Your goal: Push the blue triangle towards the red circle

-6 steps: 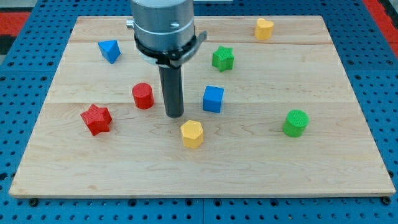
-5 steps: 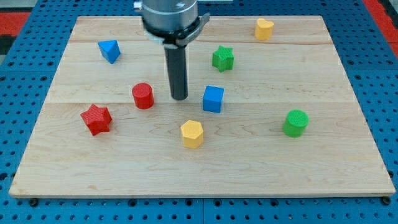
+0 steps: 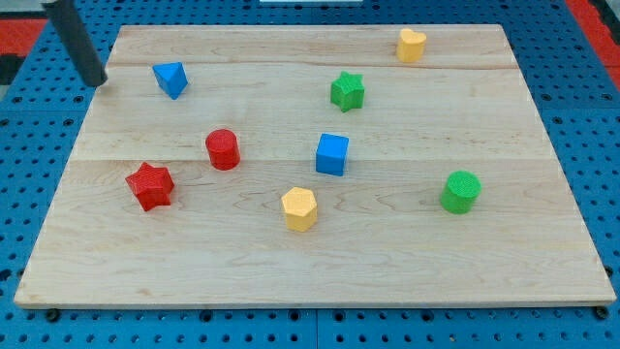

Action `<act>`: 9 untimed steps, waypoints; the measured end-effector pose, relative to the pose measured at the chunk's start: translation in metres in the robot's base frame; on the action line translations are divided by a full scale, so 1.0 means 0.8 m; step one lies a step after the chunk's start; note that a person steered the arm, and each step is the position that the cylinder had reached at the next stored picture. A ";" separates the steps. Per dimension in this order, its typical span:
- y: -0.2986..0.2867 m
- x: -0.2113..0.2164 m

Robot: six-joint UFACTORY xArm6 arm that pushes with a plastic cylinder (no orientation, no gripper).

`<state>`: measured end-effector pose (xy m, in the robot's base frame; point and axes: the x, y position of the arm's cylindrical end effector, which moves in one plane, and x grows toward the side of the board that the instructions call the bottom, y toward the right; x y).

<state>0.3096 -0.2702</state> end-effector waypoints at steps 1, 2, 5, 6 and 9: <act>0.042 -0.016; 0.080 -0.015; 0.158 0.086; 0.191 0.107; 0.321 0.167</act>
<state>0.4435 -0.0132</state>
